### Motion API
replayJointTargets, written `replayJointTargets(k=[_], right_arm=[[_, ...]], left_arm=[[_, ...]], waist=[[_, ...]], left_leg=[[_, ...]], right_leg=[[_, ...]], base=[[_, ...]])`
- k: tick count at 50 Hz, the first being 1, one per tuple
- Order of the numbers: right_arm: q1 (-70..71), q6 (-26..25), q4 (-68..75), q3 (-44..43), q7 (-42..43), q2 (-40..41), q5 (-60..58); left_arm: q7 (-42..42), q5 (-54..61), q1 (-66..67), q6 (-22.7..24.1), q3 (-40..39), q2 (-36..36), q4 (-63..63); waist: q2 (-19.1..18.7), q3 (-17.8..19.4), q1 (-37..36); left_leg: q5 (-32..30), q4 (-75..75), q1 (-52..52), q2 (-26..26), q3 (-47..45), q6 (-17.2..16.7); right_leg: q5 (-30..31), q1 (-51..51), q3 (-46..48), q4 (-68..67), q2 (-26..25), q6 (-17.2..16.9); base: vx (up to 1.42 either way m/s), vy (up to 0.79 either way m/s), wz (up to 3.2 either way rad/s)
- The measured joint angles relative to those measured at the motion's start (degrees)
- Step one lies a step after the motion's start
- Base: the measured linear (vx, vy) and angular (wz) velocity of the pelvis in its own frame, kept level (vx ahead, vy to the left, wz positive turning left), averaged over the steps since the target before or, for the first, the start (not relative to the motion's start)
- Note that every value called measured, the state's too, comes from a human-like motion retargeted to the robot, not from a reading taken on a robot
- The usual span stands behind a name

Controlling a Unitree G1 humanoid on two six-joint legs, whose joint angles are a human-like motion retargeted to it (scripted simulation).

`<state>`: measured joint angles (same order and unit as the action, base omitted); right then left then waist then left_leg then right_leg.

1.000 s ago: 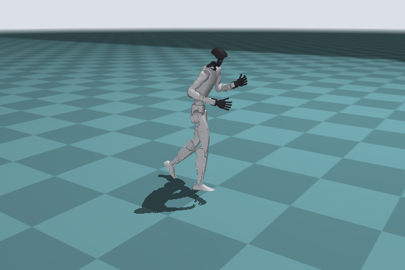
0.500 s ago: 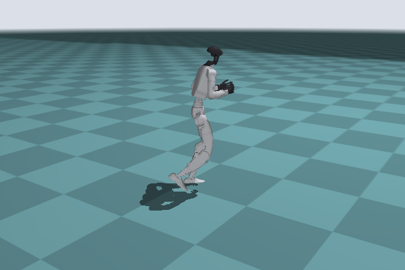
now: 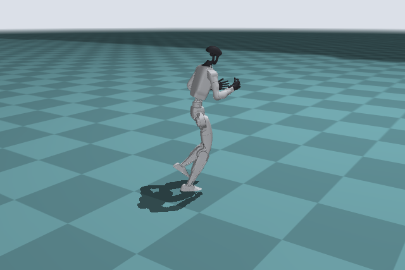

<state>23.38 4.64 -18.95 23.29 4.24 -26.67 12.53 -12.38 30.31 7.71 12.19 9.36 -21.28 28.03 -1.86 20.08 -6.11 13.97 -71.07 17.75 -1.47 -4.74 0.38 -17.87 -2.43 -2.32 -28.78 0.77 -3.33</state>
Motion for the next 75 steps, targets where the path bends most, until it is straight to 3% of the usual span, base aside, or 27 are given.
replayJointTargets(k=[5,9,11,13,15,16,18,20,26,31,33,34,37,39,43,47,50,53,55,57,60,62,63,66,68,70,75], right_arm=[[-1.0,1.5,-6.2,1.5,1.8,8.0,1.7],[-4.2,1.9,-5.6,6.1,2.6,9.2,-5.9],[-4.5,1.7,-5.1,7.3,0.7,6.7,-11.2],[-3.9,1.1,-3.6,8.6,-1.3,4.3,-13.5],[-3.1,0.2,-0.4,10.0,-2.0,3.7,-12.5],[-4.1,-0.2,1.3,10.2,-1.7,4.0,-11.8],[-7.3,-0.3,3.2,9.0,-1.2,4.3,-10.4],[-13.2,1.0,1.6,5.0,-2.1,3.3,-7.5],[-32.1,3.6,-9.8,-8.2,-9.6,-4.9,12.6],[-38.0,2.9,-11.0,-14.6,-8.9,-7.3,16.2],[-36.8,1.9,-10.6,-15.6,-8.2,-7.6,11.6],[-34.8,1.5,-9.7,-15.3,-7.8,-7.9,9.1],[-24.8,0.9,-5.0,-12.2,-5.7,-9.4,5.9],[-16.8,1.3,-2.3,-9.2,-2.8,-9.6,5.0],[-2.1,1.4,-2.2,-4.8,1.5,-5.9,-2.5],[4.8,0.7,-4.4,-1.3,1.9,3.1,-6.5],[7.3,0.9,-5.5,3.2,2.0,8.2,-8.7],[7.2,1.9,-6.9,8.0,-1.1,9.7,-8.9],[4.9,2.1,-7.9,10.5,-4.8,9.1,-7.6],[2.1,1.7,-7.2,11.9,-7.4,7.9,-6.2],[-1.8,0.7,-1.9,12.0,-5.4,6.8,-8.1],[-6.9,0.9,0.4,8.8,-3.7,6.1,-9.1],[-10.6,1.5,0.0,6.3,-4.0,5.5,-7.7],[-23.0,3.7,-5.3,-2.2,-7.2,2.4,3.0],[-29.4,4.8,-8.3,-6.6,-7.9,0.0,7.9],[-31.8,5.0,-9.4,-9.4,-8.5,-3.0,9.1],[-30.6,4.1,-8.5,-11.7,-8.7,-8.8,5.1]], left_arm=[[3.9,11.8,10.0,1.5,-1.2,-4.9,4.3],[4.0,12.6,13.4,1.8,-3.4,-1.8,3.6],[4.3,9.8,12.5,0.6,-4.6,2.0,2.0],[2.9,6.3,9.1,-1.3,-5.0,5.5,-1.0],[-0.4,3.8,1.9,-2.4,-2.9,8.3,-5.4],[-1.7,3.2,-2.2,-2.1,-1.1,8.5,-6.6],[-2.7,0.4,-11.4,-1.3,2.2,6.9,-7.5],[-0.5,-4.9,-20.4,-0.6,3.3,2.9,-5.6],[-1.8,-14.2,-34.3,2.5,0.0,-1.6,-2.0],[-3.2,-4.1,-30.1,4.4,1.4,2.5,-2.8],[-2.4,-3.0,-25.5,3.0,0.7,1.7,-2.7],[-1.9,-2.7,-23.3,2.0,0.2,0.9,-3.1],[-1.6,-1.9,-17.4,-0.7,-1.4,-1.0,-6.7],[-3.0,-1.3,-11.7,-1.5,-2.1,0.0,-8.8],[-2.3,3.5,3.8,-0.4,-4.4,2.2,-6.4],[1.3,9.5,14.8,0.8,-6.1,-1.4,-2.3],[2.3,9.9,17.9,2.0,-8.3,-3.5,-2.2],[3.6,7.7,19.5,2.0,-12.0,-1.5,-3.1],[4.5,4.8,19.5,1.0,-13.6,1.0,-4.0],[3.3,1.5,15.5,-0.5,-12.7,2.7,-6.0],[-1.6,-4.7,0.9,-1.5,-5.7,2.8,-11.4],[-3.2,-8.3,-12.6,-0.8,0.8,0.3,-13.3],[-2.6,-10.1,-19.3,-0.5,3.9,-1.1,-13.2],[-0.6,-16.0,-37.3,0.3,10.8,-2.8,-11.0],[-1.8,-18.2,-45.3,1.5,13.9,-2.3,-9.3],[-4.1,-18.5,-50.7,2.5,14.8,-0.9,-8.2],[-5.0,-13.8,-51.4,5.2,13.0,2.9,-4.0]], waist=[[5.3,-3.7,-12.0],[2.1,-4.3,-12.2],[-1.9,-3.0,-9.4],[-3.5,-2.0,-6.4],[-1.2,-1.4,-4.7],[-0.2,-1.1,-3.8],[1.0,-0.7,-1.8],[0.6,-0.7,0.8],[-4.5,-8.1,13.2],[-1.8,-13.5,20.0],[1.6,-13.3,18.9],[2.9,-12.5,17.3],[2.4,-8.9,11.4],[0.9,-5.9,7.7],[1.6,-2.1,0.0],[7.3,-4.5,-11.8],[11.3,-5.0,-18.7],[8.6,-4.5,-19.0],[5.0,-3.6,-15.5],[2.5,-1.6,-11.3],[4.7,0.9,-7.7],[5.5,1.6,-4.2],[4.7,1.8,-2.1],[0.2,1.4,4.7],[-1.7,-0.1,9.4],[-3.7,-1.9,14.0],[-2.0,-6.5,21.1]], left_leg=[[-0.6,32.3,2.0,-0.7,-5.5,0.6],[-8.1,64.6,-9.3,1.5,-16.0,-6.6],[-10.3,68.8,-13.7,3.0,-18.9,-8.0],[-6.7,65.4,-15.4,2.8,-18.1,-2.4],[1.2,54.6,-12.2,0.7,-16.6,5.8],[4.8,48.7,-10.7,0.3,-16.2,6.7],[10.4,40.3,-8.8,-0.4,-14.4,5.1],[12.4,38.9,-10.2,-1.1,-10.8,0.9],[2.3,56.4,-20.6,-2.2,3.1,-8.3],[-10.5,63.2,-28.6,-5.6,13.2,-10.1],[-12.9,57.0,-29.8,-8.4,14.9,-9.2],[-12.9,49.4,-28.3,-9.8,14.3,-9.0],[-9.7,19.3,-18.4,-9.2,10.1,-9.5],[-4.7,4.1,-12.4,-5.9,6.7,-7.5],[3.1,-6.6,-3.4,-0.2,2.5,-0.5],[4.7,9.4,3.8,-2.6,2.8,2.6],[0.2,37.3,0.7,-2.3,-2.1,1.4],[-7.0,61.7,-8.4,1.6,-16.2,-5.8],[-10.8,66.9,-13.2,3.2,-25.5,-8.4],[-4.5,64.8,-16.4,3.3,-26.2,-5.0],[4.9,54.1,-13.3,0.5,-20.9,3.1],[8.9,45.7,-9.8,-0.6,-16.8,2.1],[10.1,43.5,-9.5,-0.6,-14.0,0.5],[8.8,45.2,-12.8,-0.6,-4.0,-3.4],[5.2,49.9,-16.4,-0.8,1.5,-5.8],[-0.4,54.1,-18.4,-0.3,5.4,-7.8],[-10.1,58.9,-25.3,-2.6,7.6,-9.0]], right_leg=[[12.5,6.8,-1.8,11.3,3.4,-6.4],[25.6,15.5,-6.8,14.9,-1.4,-9.1],[28.2,17.3,-10.5,9.0,-6.0,-6.9],[27.2,12.7,-9.8,-6.1,-7.4,-3.9],[21.4,2.5,-2.3,-25.8,0.6,1.8],[17.3,-1.4,1.3,-32.5,5.8,5.2],[10.3,-7.7,5.8,-41.0,12.5,9.8],[6.7,-11.3,6.4,-40.7,12.1,10.7],[12.3,-13.0,7.8,-2.4,2.3,-0.2],[18.1,-8.7,8.7,25.0,-1.5,-11.2],[21.9,-5.3,5.4,26.4,-2.3,-10.8],[21.3,-3.6,4.6,25.1,-2.3,-8.2],[9.1,-2.3,3.8,13.1,-4.1,3.4],[1.5,-3.2,3.4,1.8,-5.1,5.6],[-3.2,1.8,3.5,-3.4,-3.4,0.0],[4.1,7.1,2.2,6.1,0.5,-4.5],[15.4,11.1,0.4,13.0,2.3,-8.9],[26.2,17.6,-6.4,17.3,-1.9,-11.2],[30.3,21.1,-12.5,16.1,-6.1,-9.7],[27.6,18.0,-10.6,3.2,-7.5,-5.8],[15.9,1.9,5.3,-27.9,6.2,5.1],[10.4,-5.6,10.0,-37.9,13.6,10.1],[8.8,-7.9,10.4,-39.3,13.6,10.7],[7.7,-11.4,7.7,-32.1,6.8,6.3],[9.2,-12.3,8.9,-22.1,5.5,-0.3],[10.5,-12.1,12.2,-6.6,4.8,-1.3],[15.3,-10.3,19.5,24.2,4.5,-11.7]], base=[[0.86,0.11,-0.08],[0.93,0.24,0.57],[0.88,0.28,1.20],[0.78,0.25,1.18],[0.70,0.21,0.82],[0.70,0.19,0.92],[0.73,0.18,1.36],[0.75,0.19,1.89],[0.83,0.15,1.92],[0.93,-0.04,1.54],[0.92,-0.14,0.34],[0.88,-0.11,-0.25],[0.80,0.00,-0.55],[0.76,0.11,-0.33],[0.79,0.08,-0.04],[0.83,0.09,-0.05],[0.91,0.19,0.21],[0.94,0.26,0.88],[0.91,0.28,1.86],[0.81,0.26,2.01],[0.68,0.18,1.66],[0.69,0.11,2.44],[0.74,0.08,2.94],[0.78,0.06,3.07],[0.86,-0.01,2.57],[0.86,-0.06,2.03],[0.92,-0.21,1.14]])
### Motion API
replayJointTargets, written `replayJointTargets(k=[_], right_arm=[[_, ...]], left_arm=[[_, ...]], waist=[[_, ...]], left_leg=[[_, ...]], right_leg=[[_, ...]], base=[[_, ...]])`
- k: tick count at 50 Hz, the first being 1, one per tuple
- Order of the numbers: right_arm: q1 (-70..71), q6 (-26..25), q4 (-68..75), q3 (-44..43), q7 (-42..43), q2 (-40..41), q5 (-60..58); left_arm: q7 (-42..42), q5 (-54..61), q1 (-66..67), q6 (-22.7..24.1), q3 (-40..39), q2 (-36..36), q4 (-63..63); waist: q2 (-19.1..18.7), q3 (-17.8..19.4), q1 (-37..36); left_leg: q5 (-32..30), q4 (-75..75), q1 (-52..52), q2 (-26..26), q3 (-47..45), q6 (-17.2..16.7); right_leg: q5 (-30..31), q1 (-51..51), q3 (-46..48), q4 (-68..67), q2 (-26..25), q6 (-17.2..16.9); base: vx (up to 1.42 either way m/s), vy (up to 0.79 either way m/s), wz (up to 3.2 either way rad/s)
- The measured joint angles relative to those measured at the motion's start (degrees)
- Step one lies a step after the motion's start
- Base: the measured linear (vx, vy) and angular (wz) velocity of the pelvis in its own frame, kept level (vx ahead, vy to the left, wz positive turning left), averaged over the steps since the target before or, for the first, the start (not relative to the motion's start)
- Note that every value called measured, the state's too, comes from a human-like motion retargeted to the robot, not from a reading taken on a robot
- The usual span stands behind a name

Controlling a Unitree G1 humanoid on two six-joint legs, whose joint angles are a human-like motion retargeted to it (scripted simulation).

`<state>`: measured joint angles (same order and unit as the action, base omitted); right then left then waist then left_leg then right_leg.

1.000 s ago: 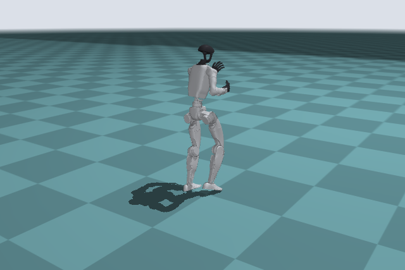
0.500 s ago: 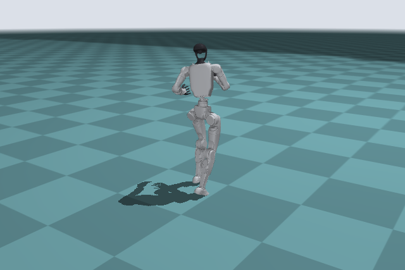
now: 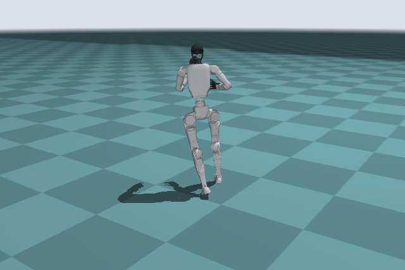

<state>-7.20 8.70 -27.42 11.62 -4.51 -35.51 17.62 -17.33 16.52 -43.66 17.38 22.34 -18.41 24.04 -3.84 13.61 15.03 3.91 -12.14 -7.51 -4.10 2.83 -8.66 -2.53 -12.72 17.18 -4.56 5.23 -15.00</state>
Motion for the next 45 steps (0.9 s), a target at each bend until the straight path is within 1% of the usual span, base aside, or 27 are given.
replayJointTargets(k=[2,3,4,5,7,10,12,15,18,20,22,23,24,25,27,28,30,31,33,35,36,39,40,42,43,44,45], right_arm=[[3.4,-1.0,0.8,1.0,0.4,-1.9,-1.7],[6.0,-1.6,1.8,2.0,0.6,-2.7,-2.1],[9.0,-2.1,3.0,3.1,0.9,-3.2,-2.2],[12.1,-2.4,4.5,4.3,1.1,-3.5,-2.2],[19.3,-3.2,6.6,6.8,1.3,-3.1,-7.1],[34.4,-4.4,6.6,11.9,2.4,1.5,-22.2],[43.4,-4.6,4.3,15.4,3.2,7.9,-27.2],[49.7,-4.4,0.0,20.6,4.2,15.9,-25.8],[47.3,-3.4,-3.4,25.9,4.5,18.8,-20.6],[43.6,-2.4,-4.4,29.1,5.0,18.7,-18.2],[39.1,-1.6,-4.8,31.6,4.4,17.0,-16.4],[37.1,-1.4,-5.0,32.3,3.5,15.8,-15.1],[35.4,-1.4,-4.6,32.4,2.4,14.4,-13.1],[33.8,-1.6,-4.1,32.2,1.2,13.0,-10.8],[30.4,-2.7,0.2,29.9,0.7,10.8,-7.4],[27.9,-3.5,3.3,28.4,1.3,10.1,-8.0],[21.9,-4.3,9.0,23.5,3.4,8.5,-13.9],[18.1,-3.8,9.9,19.7,4.1,7.4,-15.5],[9.5,-1.9,9.1,11.8,4.4,5.2,-11.9],[0.9,-0.3,5.2,4.2,2.6,1.9,-0.4],[-2.0,0.0,3.8,2.3,1.9,0.2,3.0],[-8.0,0.1,1.4,-2.1,0.3,-4.8,8.2],[-9.2,-0.3,1.2,-3.1,-0.2,-6.0,8.8],[-10.5,-1.5,1.7,-4.2,-1.6,-6.4,8.4],[-10.8,-2.3,2.1,-4.5,-2.4,-6.2,7.5],[-10.3,-2.9,2.9,-4.4,-2.8,-5.8,6.4],[-9.5,-3.5,3.9,-4.1,-3.0,-5.3,5.1]], left_arm=[[0.5,2.7,2.9,-0.2,-1.5,0.6,2.0],[1.3,5.2,4.8,-0.5,-2.6,0.7,2.7],[2.3,7.9,7.3,-1.1,-3.7,0.8,2.9],[3.4,10.7,10.0,-1.9,-4.8,0.8,2.9],[5.3,13.3,19.0,-3.1,-6.4,1.3,2.5],[8.0,18.3,36.9,-3.1,-9.5,2.3,3.9],[9.5,24.1,48.1,-2.8,-11.8,2.1,6.2],[10.8,29.9,60.2,-2.2,-14.6,-0.8,9.4],[11.2,31.7,65.4,-1.8,-16.8,-5.2,11.0],[11.2,31.7,66.6,-1.9,-18.4,-7.4,11.6],[10.3,29.7,66.8,-1.9,-19.1,-7.9,12.1],[9.3,27.9,66.2,-1.9,-18.8,-7.6,12.1],[7.8,25.9,64.3,-1.9,-17.9,-7.1,11.6],[5.9,23.7,61.7,-1.9,-16.7,-6.6,10.7],[1.8,18.7,51.9,-2.3,-12.2,-6.1,6.0],[0.1,16.6,46.4,-2.9,-9.9,-6.0,3.6],[-1.7,12.7,34.1,-4.1,-5.5,-5.6,-0.7],[-1.0,10.9,28.0,-4.5,-4.2,-5.1,-1.5],[0.7,7.2,17.2,-4.5,-2.6,-3.6,-1.4],[1.0,2.9,8.5,-3.8,-1.9,-0.9,-0.4],[0.3,1.7,6.4,-3.2,-1.4,0.2,0.5],[-0.4,3.2,3.3,-1.6,0.9,4.1,2.1],[0.4,5.2,3.4,-1.4,1.7,5.5,2.3],[4.3,8.7,5.8,-2.3,2.6,6.5,2.4],[6.2,9.2,7.7,-3.2,2.7,6.1,2.4],[7.3,8.8,9.6,-4.1,2.8,5.1,2.3],[7.9,8.0,11.6,-5.1,2.9,3.8,2.1]], waist=[[1.6,0.4,0.5],[2.1,1.2,0.2],[1.5,2.3,-0.7],[0.4,3.5,-1.8],[-1.4,5.1,-4.7],[-0.4,5.5,-8.5],[1.2,4.9,-12.3],[4.0,2.5,-21.1],[6.8,-0.2,-29.8],[7.1,-1.7,-33.0],[5.2,-2.6,-32.7],[4.0,-2.5,-31.4],[3.6,-2.0,-29.6],[3.5,-1.2,-27.4],[5.3,0.5,-22.7],[5.9,1.4,-20.6],[6.4,2.8,-17.0],[6.0,3.2,-15.5],[4.3,3.5,-11.9],[1.3,3.0,-7.4],[0.1,2.2,-5.0],[-1.6,-0.3,1.4],[-1.4,-1.0,3.0],[0.3,-2.0,3.7],[1.5,-2.3,3.2],[2.1,-2.3,2.1],[2.5,-2.2,0.8]], left_leg=[[-0.1,-6.3,-1.2,-1.7,-0.8,2.4],[0.6,-12.8,-0.4,-2.1,-1.8,3.9],[0.9,-21.1,1.6,-1.3,-2.8,5.2],[1.0,-30.1,4.1,0.1,-3.8,6.3],[0.8,-45.3,9.4,2.1,-4.4,7.4],[7.3,-58.2,16.5,3.1,-6.9,8.6],[10.0,-57.8,19.8,4.3,-9.2,9.1],[11.8,-46.4,22.9,5.2,-13.0,8.9],[8.3,-22.0,21.7,4.7,-15.9,6.8],[5.1,-4.0,18.5,6.3,-20.8,5.2],[1.4,7.2,15.4,8.0,-26.0,2.8],[-0.5,9.1,14.3,8.3,-26.3,2.4],[0.2,7.8,13.9,7.7,-25.2,3.7],[2.3,4.9,13.8,6.8,-23.6,5.8],[10.3,-6.4,16.7,4.1,-19.2,10.2],[13.5,-11.2,17.5,3.3,-17.7,11.4],[18.1,-16.9,17.5,2.0,-15.3,11.5],[18.9,-17.0,16.3,1.7,-14.0,10.4],[19.0,-15.4,13.2,1.5,-11.6,8.0],[16.9,-12.2,10.0,2.2,-9.5,5.4],[15.0,-10.4,8.6,2.5,-8.8,4.3],[7.9,-5.7,4.0,1.4,-6.2,1.9],[5.2,-4.6,2.2,0.4,-5.4,1.4],[-0.3,-6.6,-0.1,-1.9,-5.3,1.9],[-2.7,-10.3,0.0,-3.0,-5.9,2.7],[-4.6,-17.0,1.9,-3.4,-6.8,3.5],[-6.2,-25.1,4.7,-3.3,-7.9,4.3]], right_leg=[[4.6,1.6,-5.8,2.9,-0.6,0.9],[6.7,2.8,-9.1,2.3,-0.9,3.6],[4.5,3.3,-10.5,-1.0,-1.7,7.6],[0.1,3.3,-10.8,-5.6,-2.9,12.4],[-8.5,1.3,-11.6,-18.7,-4.7,16.3],[-14.9,1.4,-13.0,-29.2,-3.9,14.1],[-14.2,4.9,-14.7,-26.5,-3.2,12.7],[-7.5,10.2,-17.6,-18.7,-0.9,9.4],[2.5,13.8,-20.2,-12.1,1.8,5.2],[8.4,16.0,-21.1,-10.1,2.0,3.4],[11.1,18.1,-21.5,-12.6,0.5,5.3],[11.1,18.5,-21.9,-16.2,-0.5,7.4],[10.3,17.5,-22.6,-22.2,-0.9,9.4],[9.1,15.8,-23.4,-29.4,-1.1,11.5],[3.7,9.7,-24.7,-46.0,-0.4,12.4],[0.1,6.8,-24.3,-52.9,0.1,14.4],[-5.1,1.4,-21.8,-61.9,2.1,17.5],[-6.8,-0.6,-20.7,-62.8,2.5,18.5],[-10.0,-3.8,-18.5,-60.9,2.1,19.3],[-11.0,-5.4,-15.8,-52.2,0.6,18.3],[-9.5,-5.5,-14.2,-45.0,0.0,16.6],[-3.4,-3.2,-9.2,-20.3,-1.3,8.5],[-1.6,-1.7,-7.6,-12.2,-1.4,5.2],[0.9,1.0,-7.0,-3.4,-2.0,0.8],[2.8,2.5,-9.0,-1.5,-2.5,0.5],[3.5,3.8,-11.2,-1.4,-3.1,2.5],[3.7,5.0,-13.5,-2.1,-3.7,5.7]], base=[[0.91,-0.24,0.26],[0.88,-0.21,-0.14],[0.86,-0.19,-0.42],[0.84,-0.14,-0.62],[0.84,-0.08,-0.68],[0.87,-0.03,-0.59],[0.88,0.00,-0.69],[0.88,0.11,-0.75],[0.88,0.27,-0.37],[0.89,0.35,0.25],[0.88,0.39,0.89],[0.85,0.38,1.35],[0.81,0.36,1.63],[0.77,0.31,1.87],[0.74,0.24,1.94],[0.75,0.18,1.78],[0.78,0.15,1.58],[0.81,0.13,1.43],[0.84,0.12,1.34],[0.87,0.09,1.21],[0.91,0.05,1.01],[0.98,-0.02,0.77],[1.02,-0.11,0.39],[1.02,-0.16,-0.08],[0.99,-0.18,-0.56],[0.96,-0.18,-0.84],[0.93,-0.14,-1.04]])
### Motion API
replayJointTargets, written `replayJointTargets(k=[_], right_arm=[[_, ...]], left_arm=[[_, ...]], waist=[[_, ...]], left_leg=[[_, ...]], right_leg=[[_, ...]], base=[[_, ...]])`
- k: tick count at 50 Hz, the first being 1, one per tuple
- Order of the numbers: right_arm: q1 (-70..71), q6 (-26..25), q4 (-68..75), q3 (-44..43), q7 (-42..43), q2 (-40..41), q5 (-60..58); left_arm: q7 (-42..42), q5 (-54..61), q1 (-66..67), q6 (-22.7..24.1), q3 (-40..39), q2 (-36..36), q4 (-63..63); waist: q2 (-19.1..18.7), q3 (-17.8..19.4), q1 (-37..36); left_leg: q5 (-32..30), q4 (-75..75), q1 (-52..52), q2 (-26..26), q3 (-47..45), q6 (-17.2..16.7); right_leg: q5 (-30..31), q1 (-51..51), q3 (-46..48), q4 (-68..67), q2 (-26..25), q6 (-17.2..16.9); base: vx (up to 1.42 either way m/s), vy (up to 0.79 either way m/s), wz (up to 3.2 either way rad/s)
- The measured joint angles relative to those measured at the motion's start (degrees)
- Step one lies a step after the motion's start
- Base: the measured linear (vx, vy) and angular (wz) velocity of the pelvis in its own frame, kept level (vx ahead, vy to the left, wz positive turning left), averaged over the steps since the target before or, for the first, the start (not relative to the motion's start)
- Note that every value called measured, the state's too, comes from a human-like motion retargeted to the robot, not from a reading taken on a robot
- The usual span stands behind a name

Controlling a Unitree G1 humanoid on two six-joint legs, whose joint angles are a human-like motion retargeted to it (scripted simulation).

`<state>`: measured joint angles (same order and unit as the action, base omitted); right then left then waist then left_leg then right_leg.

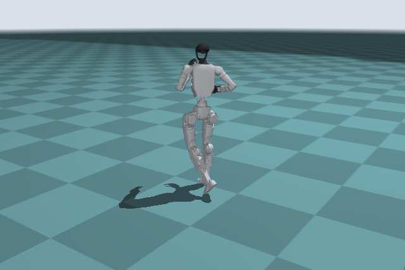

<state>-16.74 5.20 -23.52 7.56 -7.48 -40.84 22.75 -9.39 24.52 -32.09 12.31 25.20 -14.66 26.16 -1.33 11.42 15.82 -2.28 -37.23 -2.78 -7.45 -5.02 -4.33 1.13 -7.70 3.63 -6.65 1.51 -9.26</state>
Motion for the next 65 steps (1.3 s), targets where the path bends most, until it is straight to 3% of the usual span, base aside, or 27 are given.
replayJointTargets(k=[2,4,7,10,15,17,20,22,25,28,30,33,36,38,40,42,43,45,47,50,54,58,60,62,63,65], right_arm=[[4.4,-0.4,3.5,2.5,2.5,0.6,-3.0],[11.0,-0.6,6.7,6.2,7.7,1.1,-9.2],[25.8,-1.5,8.2,11.8,14.8,3.7,-20.9],[38.5,1.0,5.4,13.5,17.8,11.0,-23.5],[42.7,4.0,-2.7,17.8,18.9,21.9,-15.0],[40.2,3.9,-5.8,20.6,12.5,22.4,-11.3],[36.1,3.2,-7.2,22.0,6.4,20.5,-9.7],[32.5,1.9,-3.2,22.1,7.3,19.9,-11.4],[24.9,0.9,3.5,19.7,11.1,19.4,-14.3],[14.7,3.3,0.1,13.8,8.1,15.0,-6.7],[9.8,4.3,-4.2,9.8,5.5,10.0,-0.2],[5.3,4.7,-7.9,5.1,4.9,4.0,3.3],[1.2,4.5,-8.7,2.4,4.9,3.0,7.4],[-0.9,3.8,-9.0,0.4,4.4,3.7,8.4],[-1.9,2.9,-8.8,-0.7,4.4,4.5,5.7],[1.8,2.7,-7.2,-0.2,5.5,5.3,2.7],[4.4,2.7,-5.7,0.9,6.5,6.1,1.3],[10.4,2.3,-2.0,4.2,9.1,8.4,-2.4],[18.8,1.7,2.0,8.2,11.9,11.9,-7.3],[27.8,1.8,1.9,11.9,11.9,21.6,-5.6],[34.2,1.6,-4.8,14.9,10.7,31.1,0.7],[42.4,1.0,-7.6,20.8,9.1,29.0,-1.9],[45.3,0.8,-7.9,23.8,6.8,27.3,-0.4],[46.4,0.5,-8.5,24.9,5.3,25.7,-1.3],[46.6,0.3,-9.0,24.2,5.2,24.8,-3.6],[45.6,-0.2,-10.2,20.6,7.0,23.7,-10.5]], left_arm=[[-1.5,-1.1,4.6,-1.5,0.3,-2.7,-1.2],[-3.3,0.6,11.9,-2.1,0.5,-3.7,-1.9],[-2.7,9.4,27.0,-1.1,-2.2,-4.1,0.4],[1.6,19.1,42.0,-1.0,-8.4,-7.5,3.8],[2.6,20.1,58.8,1.0,-20.0,-12.7,4.1],[2.2,18.2,61.9,2.6,-22.8,-11.9,3.9],[1.1,11.7,56.6,1.0,-20.8,-10.7,0.9],[-1.6,5.3,46.0,-0.6,-16.2,-11.5,-2.3],[-5.7,-4.3,25.0,-2.5,-8.5,-12.6,-5.8],[-6.5,-10.9,8.8,-1.9,-6.1,-9.7,-4.1],[-7.9,-12.7,2.7,-0.7,-6.1,-6.8,-2.3],[-9.0,-8.9,-0.4,1.4,-5.5,-2.8,-0.1],[-6.1,-5.4,1.2,1.4,-4.9,-1.3,0.2],[-3.8,-6.6,3.5,0.4,-4.1,-1.6,-0.6],[-2.5,-9.0,6.8,-0.7,-4.1,-2.4,-1.6],[-2.7,-10.4,9.1,-1.8,-5.9,-3.5,-4.0],[-3.2,-10.3,11.1,-2.5,-6.8,-3.5,-5.3],[-4.6,-8.1,17.2,-3.7,-8.3,-2.4,-7.4],[-4.4,-2.6,24.8,-3.3,-10.1,-1.0,-7.6],[-1.6,6.4,36.8,-1.0,-12.7,-2.7,-3.1],[0.4,15.8,45.1,-0.2,-14.1,-9.8,1.2],[2.7,22.2,47.3,-0.5,-14.1,-13.0,-0.5],[2.3,18.5,46.5,-0.1,-14.6,-13.7,-2.8],[-1.5,7.7,42.4,0.1,-13.8,-14.0,-6.6],[-4.3,1.3,38.7,-0.4,-12.6,-13.7,-9.3],[-9.7,-7.6,29.3,-2.4,-9.4,-12.1,-14.2]], waist=[[-1.8,2.0,-3.4],[-3.2,4.5,-6.5],[-3.2,6.6,-10.9],[-0.2,4.7,-17.7],[3.4,2.1,-29.5],[2.1,2.0,-30.3],[-0.7,4.0,-27.9],[1.1,6.4,-25.6],[4.2,8.9,-22.4],[2.4,8.3,-17.7],[-0.1,6.9,-12.7],[-1.9,4.6,-6.6],[0.0,2.4,-5.2],[2.3,1.8,-7.4],[4.0,1.5,-8.1],[1.8,3.7,-8.7],[0.4,5.4,-8.6],[-1.7,8.7,-8.6],[-1.7,10.6,-10.2],[0.4,10.5,-16.6],[3.9,7.3,-29.3],[5.9,3.6,-36.9],[5.4,3.0,-37.3],[3.7,4.1,-35.5],[3.0,5.3,-34.2],[3.4,8.3,-31.7]], left_leg=[[-0.1,-17.4,6.6,3.8,-2.2,1.1],[4.3,-29.4,11.0,8.3,-4.5,3.8],[9.6,-33.9,16.2,9.8,-3.8,4.0],[13.9,-23.4,20.2,9.3,-3.5,1.3],[8.6,19.2,14.6,12.9,-7.8,-0.8],[3.9,30.8,11.7,14.0,-5.6,-2.1],[1.2,31.5,9.0,14.8,-0.4,-3.6],[7.1,22.8,10.0,12.0,-0.6,0.2],[16.4,9.1,13.1,8.7,-1.7,3.5],[17.9,9.2,9.9,9.4,-3.3,0.9],[16.1,12.7,6.8,10.6,-4.6,-1.1],[9.8,18.8,1.4,9.9,-5.8,-2.1],[2.9,21.3,-4.5,5.6,-5.2,-2.6],[-0.1,16.5,-5.7,2.8,-3.8,-3.3],[-2.2,6.1,-3.2,-1.4,-0.1,-4.0],[-0.6,-10.6,2.6,0.6,0.8,-5.6],[1.1,-18.5,4.9,3.9,-0.8,-4.0],[6.3,-30.9,8.4,12.2,-5.3,2.5],[10.7,-35.7,11.9,15.5,-6.5,5.8],[12.7,-30.3,16.3,10.1,-1.7,3.3],[12.9,-6.3,17.7,6.5,0.8,3.0],[10.0,24.3,15.6,6.7,1.9,1.3],[8.1,33.1,14.6,6.1,4.0,-0.9],[5.7,34.1,13.4,5.4,4.9,-2.3],[5.4,32.3,12.8,4.8,5.4,-1.8],[10.4,23.6,13.6,2.5,5.6,2.4]], right_leg=[[-7.1,0.6,-2.1,-7.6,-2.5,8.4],[-13.7,1.8,-3.9,-16.0,-4.1,10.7],[-16.8,6.2,-7.3,-19.7,-4.3,7.0],[-14.0,10.0,-12.7,-15.6,-2.4,1.6],[-3.1,15.1,-20.8,-8.6,-0.2,-2.4],[-0.8,16.4,-22.1,-10.7,-0.9,-1.3],[-4.2,14.3,-19.8,-26.9,-3.2,6.0],[-10.1,8.6,-17.7,-44.0,-2.0,10.5],[-19.7,-1.0,-13.3,-61.5,1.9,14.1],[-21.7,-6.8,-6.0,-59.2,4.0,15.9],[-20.9,-7.8,-0.7,-48.6,3.3,14.0],[-12.3,-5.6,4.3,-24.1,0.7,5.0],[-4.9,-2.2,8.8,-5.3,0.1,-3.5],[0.9,-0.2,10.5,0.6,-1.1,-5.6],[3.9,3.0,12.0,2.9,0.0,-3.4],[-5.1,4.7,10.6,-0.8,-2.5,5.6],[-9.8,4.9,9.0,-4.7,-3.8,9.9],[-17.4,3.8,6.1,-15.4,-5.3,14.0],[-20.7,2.1,2.0,-23.4,-5.7,11.5],[-19.1,4.1,-6.9,-22.9,-6.1,7.3],[-9.1,9.1,-18.0,-12.7,-4.3,2.0],[1.6,12.3,-24.7,-5.7,-3.2,-3.0],[3.7,13.9,-26.1,-6.6,-3.7,-2.9],[2.1,13.9,-25.1,-14.7,-5.7,-0.2],[0.2,12.8,-24.0,-21.8,-6.8,1.4],[-3.0,8.4,-21.5,-38.4,-7.6,3.8]], base=[[0.91,-0.07,-1.14],[0.92,0.01,-1.07],[0.93,0.02,-1.18],[0.91,0.02,-1.55],[0.92,0.18,-1.50],[0.90,0.36,-0.84],[0.81,0.39,-0.13],[0.70,0.32,0.34],[0.68,0.22,0.27],[0.73,0.16,-0.11],[0.77,0.11,-0.28],[0.82,0.03,-0.73],[0.88,-0.05,-1.55],[0.85,-0.10,-2.23],[0.80,0.07,-1.89],[0.72,0.12,-1.81],[0.68,0.12,-1.80],[0.65,0.12,-1.86],[0.64,0.07,-2.27],[0.69,0.00,-2.66],[0.72,0.01,-2.40],[0.72,0.14,-1.73],[0.70,0.23,-0.98],[0.68,0.25,-0.23],[0.65,0.24,0.18],[0.62,0.19,0.40]])
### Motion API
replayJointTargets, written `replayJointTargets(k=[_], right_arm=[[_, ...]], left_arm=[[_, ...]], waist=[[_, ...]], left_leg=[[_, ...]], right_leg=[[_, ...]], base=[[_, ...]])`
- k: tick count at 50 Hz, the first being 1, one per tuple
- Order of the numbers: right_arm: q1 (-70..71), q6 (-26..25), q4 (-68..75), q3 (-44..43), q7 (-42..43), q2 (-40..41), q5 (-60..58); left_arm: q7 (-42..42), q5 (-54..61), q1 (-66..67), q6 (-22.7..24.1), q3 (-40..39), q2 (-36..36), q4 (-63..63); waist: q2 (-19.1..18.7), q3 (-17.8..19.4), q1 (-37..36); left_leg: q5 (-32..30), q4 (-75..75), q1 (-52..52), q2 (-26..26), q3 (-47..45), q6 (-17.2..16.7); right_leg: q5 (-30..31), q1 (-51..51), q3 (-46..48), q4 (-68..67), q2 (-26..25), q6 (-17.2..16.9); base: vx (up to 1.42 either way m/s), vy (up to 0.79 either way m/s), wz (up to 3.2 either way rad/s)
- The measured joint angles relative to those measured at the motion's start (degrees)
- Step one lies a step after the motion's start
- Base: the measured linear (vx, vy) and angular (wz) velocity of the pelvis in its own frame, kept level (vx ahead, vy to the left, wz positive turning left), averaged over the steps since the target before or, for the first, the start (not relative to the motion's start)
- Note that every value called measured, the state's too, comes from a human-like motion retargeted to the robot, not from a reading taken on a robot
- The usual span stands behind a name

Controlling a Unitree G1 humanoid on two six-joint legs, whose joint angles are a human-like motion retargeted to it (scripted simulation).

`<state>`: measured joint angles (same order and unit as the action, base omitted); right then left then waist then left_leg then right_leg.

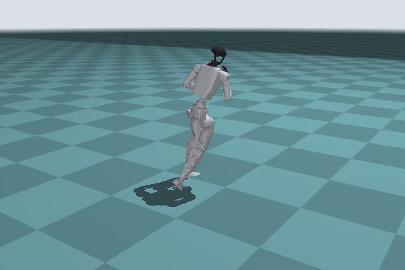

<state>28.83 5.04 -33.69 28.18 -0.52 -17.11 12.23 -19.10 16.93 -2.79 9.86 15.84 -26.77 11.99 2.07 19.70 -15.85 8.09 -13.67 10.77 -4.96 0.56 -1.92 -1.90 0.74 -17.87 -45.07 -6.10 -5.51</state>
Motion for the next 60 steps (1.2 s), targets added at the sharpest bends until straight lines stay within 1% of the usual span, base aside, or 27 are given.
replayJointTargets(k=[2,3,5,8,10,13,16,18,20,22,23,25,26,28,31,35,38,40,43,45,47,50,53,55,56,58,60], right_arm=[[-3.2,-0.1,0.0,-5.3,3.5,0.1,-4.0],[-5.9,0.1,0.3,-7.6,5.2,0.6,-4.5],[-12.4,0.9,0.0,-11.9,6.9,0.5,-4.5],[-21.7,3.1,-4.3,-15.9,4.3,-5.2,0.4],[-26.3,4.5,-7.6,-16.6,2.2,-9.8,6.4],[-30.0,5.8,-8.7,-14.0,0.4,-12.0,15.7],[-30.7,4.6,-5.8,-9.6,-0.9,-9.6,20.8],[-29.1,3.4,-2.7,-6.9,-1.1,-7.6,20.0],[-24.5,3.1,2.0,-4.2,0.2,-5.9,17.9],[-18.9,2.9,6.8,-2.0,2.9,-4.7,15.1],[-15.5,2.9,9.1,-0.9,4.3,-4.1,13.2],[-8.9,3.0,11.4,0.4,6.5,-2.8,9.0],[-6.3,3.2,10.6,0.2,6.7,-1.9,7.7],[-2.5,3.4,7.6,-0.9,7.8,0.1,5.9],[-1.2,3.9,2.6,-2.6,7.0,2.6,4.6],[-3.3,3.8,1.6,-1.2,5.9,3.7,7.2],[-7.6,3.4,3.0,0.5,3.1,1.5,6.7],[-10.4,2.8,4.9,0.3,2.6,-1.0,3.5],[-15.1,1.7,11.4,-1.2,5.1,-3.4,-2.4],[-20.9,2.0,13.8,-3.1,6.1,-4.3,-3.8],[-27.8,3.9,11.5,-7.1,3.8,-6.4,0.6],[-37.9,5.5,4.4,-13.6,-2.5,-12.3,11.0],[-43.8,4.3,1.1,-16.3,-6.6,-16.8,18.9],[-45.0,2.8,1.3,-16.3,-8.3,-17.4,22.2],[-44.5,1.8,2.0,-16.7,-10.1,-17.7,19.9],[-42.5,1.0,3.5,-16.6,-11.9,-17.9,15.3],[-37.4,1.5,6.2,-14.1,-7.5,-17.6,11.4]], left_arm=[[-3.1,-4.6,-10.4,-1.7,2.3,2.2,-2.5],[-3.8,-6.1,-14.7,-1.9,2.7,3.0,-2.4],[-4.4,-8.6,-22.1,-1.5,2.8,4.6,-0.9],[-5.3,-12.1,-27.9,-0.5,2.2,6.7,2.8],[-6.3,-12.1,-29.1,0.5,2.5,7.8,5.1],[-4.0,-4.2,-26.8,2.7,3.0,9.0,7.9],[-0.2,0.9,-21.0,2.9,2.6,8.0,10.4],[1.0,-0.7,-15.8,2.5,1.2,6.3,11.6],[-0.1,-3.5,-10.4,2.2,-1.4,4.4,11.5],[-2.4,-3.0,-3.6,2.1,-4.0,4.4,10.2],[-3.1,-1.5,0.5,2.3,-5.4,5.1,9.8],[-2.3,3.0,9.2,3.2,-8.4,7.1,10.7],[-1.2,5.4,13.2,3.8,-9.6,7.2,12.3],[-3.4,9.2,20.5,4.3,-11.5,5.8,15.4],[2.4,11.4,27.0,6.2,-13.4,-0.2,19.9],[6.2,13.7,28.2,5.7,-15.2,-3.9,19.9],[7.2,10.6,27.0,4.0,-16.7,-1.0,18.2],[5.4,6.5,22.9,2.1,-16.7,1.3,15.7],[1.4,-1.5,8.0,0.5,-11.6,3.8,8.3],[-0.5,-7.2,-3.2,0.6,-8.0,4.1,6.0],[-0.7,-11.0,-14.5,1.2,-6.4,3.9,6.4],[-1.5,-12.4,-26.9,2.4,-6.4,4.9,9.0],[-4.1,-10.6,-32.4,4.2,-6.2,6.8,12.0],[-3.9,-8.1,-33.0,5.4,-6.0,7.5,14.2],[-2.6,-7.4,-31.8,5.4,-6.1,7.1,15.3],[-0.6,-6.4,-27.9,5.0,-7.0,6.1,17.4],[0.7,-6.4,-22.2,4.0,-8.8,4.9,18.5]], waist=[[1.3,2.4,2.4],[1.6,3.1,3.5],[1.3,2.9,5.6],[-1.1,-0.5,10.0],[-3.6,-3.0,13.1],[-6.3,-5.0,16.5],[-5.7,-5.4,18.0],[-4.3,-4.7,18.2],[-4.6,-3.2,17.8],[-6.1,-0.9,16.3],[-6.7,0.2,15.2],[-7.0,2.0,12.5],[-6.2,2.5,10.5],[-4.2,2.5,5.9],[-0.3,0.2,-1.6],[2.0,-2.3,-6.9],[-1.8,-2.0,-5.1],[-3.5,0.8,-2.4],[-0.9,3.8,0.1],[0.6,3.9,1.6],[0.9,2.3,4.7],[-1.3,-1.7,12.4],[-3.8,-5.0,19.3],[-3.9,-6.1,22.1],[-3.6,-6.2,22.8],[-2.7,-5.7,23.3],[-2.4,-4.3,22.4]], left_leg=[[6.6,-11.9,2.9,-1.7,-0.5,3.9],[9.1,-16.0,3.2,-1.4,-1.1,3.9],[12.5,-19.2,1.8,0.3,-2.5,2.0],[9.9,-12.5,-4.1,3.5,-4.6,-1.0],[4.4,-6.2,-8.3,5.5,-5.6,-2.8],[-6.3,1.4,-14.9,7.1,-5.3,-5.5],[-13.7,1.0,-19.3,5.0,-2.0,-6.3],[-15.0,-6.5,-19.3,1.9,0.7,-5.4],[-12.1,-22.1,-14.6,1.7,0.4,-4.3],[-6.2,-37.5,-9.3,4.5,-1.8,-1.6],[-3.0,-43.6,-6.7,5.6,-2.3,-0.6],[1.4,-50.9,-2.0,6.6,-3.1,0.9],[2.6,-51.0,-0.1,6.3,-3.6,1.4],[5.0,-47.8,3.3,5.5,-4.6,2.3],[6.2,-31.4,6.0,4.0,-6.6,2.4],[2.4,1.9,1.5,4.2,-12.8,-1.6],[-5.0,11.1,-4.3,5.3,-9.5,-5.0],[-3.2,5.9,-7.6,5.4,-6.0,-2.0],[7.8,-11.7,-5.3,4.2,-6.6,2.4],[12.0,-16.5,-5.6,4.0,-7.3,1.5],[12.2,-14.7,-7.6,4.1,-6.3,-0.4],[7.5,-8.5,-11.1,5.5,-3.2,-3.2],[-1.5,-1.8,-15.2,6.8,-0.7,-5.8],[-7.7,1.3,-18.6,6.1,0.6,-6.7],[-9.6,1.0,-20.1,5.6,1.0,-6.7],[-11.8,-3.5,-21.7,4.2,1.1,-5.3],[-11.2,-15.6,-19.8,3.3,0.1,-2.7]], right_leg=[[-1.9,-6.3,2.8,-15.8,0.6,3.7],[-3.9,-9.1,4.8,-21.3,1.4,5.4],[-9.3,-14.3,9.8,-27.9,4.5,8.9],[-14.1,-19.6,17.2,-23.4,9.0,10.3],[-14.8,-20.6,21.4,-12.5,9.7,8.0],[-10.5,-17.1,25.7,12.6,8.7,1.5],[-4.5,-13.0,29.3,32.2,8.8,-4.8],[1.9,-10.4,29.7,37.7,9.2,-6.2],[-0.1,-8.9,27.9,35.7,7.6,-1.6],[-8.6,-8.8,24.7,27.6,5.1,4.6],[-12.1,-9.3,23.1,22.9,4.0,6.4],[-16.1,-9.1,20.3,16.4,2.9,6.7],[-16.2,-7.9,19.1,16.2,3.1,5.2],[-14.5,-4.8,16.6,18.2,4.2,2.1],[-7.3,0.0,13.0,25.0,6.6,-2.3],[5.4,6.8,10.4,31.5,7.5,-6.7],[10.4,11.8,10.4,27.0,4.1,-3.1],[9.9,11.0,11.3,14.0,2.7,1.8],[-1.0,0.2,16.0,-12.9,7.1,8.9],[-7.8,-6.8,19.5,-23.3,11.1,13.1],[-10.9,-12.6,22.2,-24.7,12.9,14.0],[-12.5,-17.3,26.5,-13.5,12.6,9.9],[-4.5,-16.4,28.8,11.8,11.3,1.4],[1.3,-14.2,28.4,28.8,11.6,-4.5],[1.5,-13.2,27.9,34.0,11.9,-6.5],[3.2,-10.9,26.9,40.2,13.0,-8.7],[7.2,-8.5,26.6,40.4,13.7,-6.6]], base=[[0.62,0.11,0.19],[0.67,0.07,-0.22],[0.73,0.05,-0.56],[0.80,0.01,-0.75],[0.84,-0.06,-0.84],[0.88,-0.14,-1.12],[0.91,-0.17,-1.48],[0.89,-0.13,-1.73],[0.84,-0.06,-1.85],[0.81,0.01,-1.90],[0.82,0.06,-1.89],[0.84,0.07,-1.78],[0.88,0.07,-1.61],[0.92,0.06,-1.39],[0.96,0.09,-0.98],[1.01,0.18,-0.46],[1.00,0.23,-0.06],[0.92,0.21,0.24],[0.83,0.15,0.12],[0.84,0.11,0.15],[0.86,0.08,0.63],[0.91,0.02,1.05],[0.98,-0.11,0.70],[1.03,-0.21,0.18],[1.03,-0.24,-0.09],[1.01,-0.25,-0.39],[0.95,-0.21,-0.81]])
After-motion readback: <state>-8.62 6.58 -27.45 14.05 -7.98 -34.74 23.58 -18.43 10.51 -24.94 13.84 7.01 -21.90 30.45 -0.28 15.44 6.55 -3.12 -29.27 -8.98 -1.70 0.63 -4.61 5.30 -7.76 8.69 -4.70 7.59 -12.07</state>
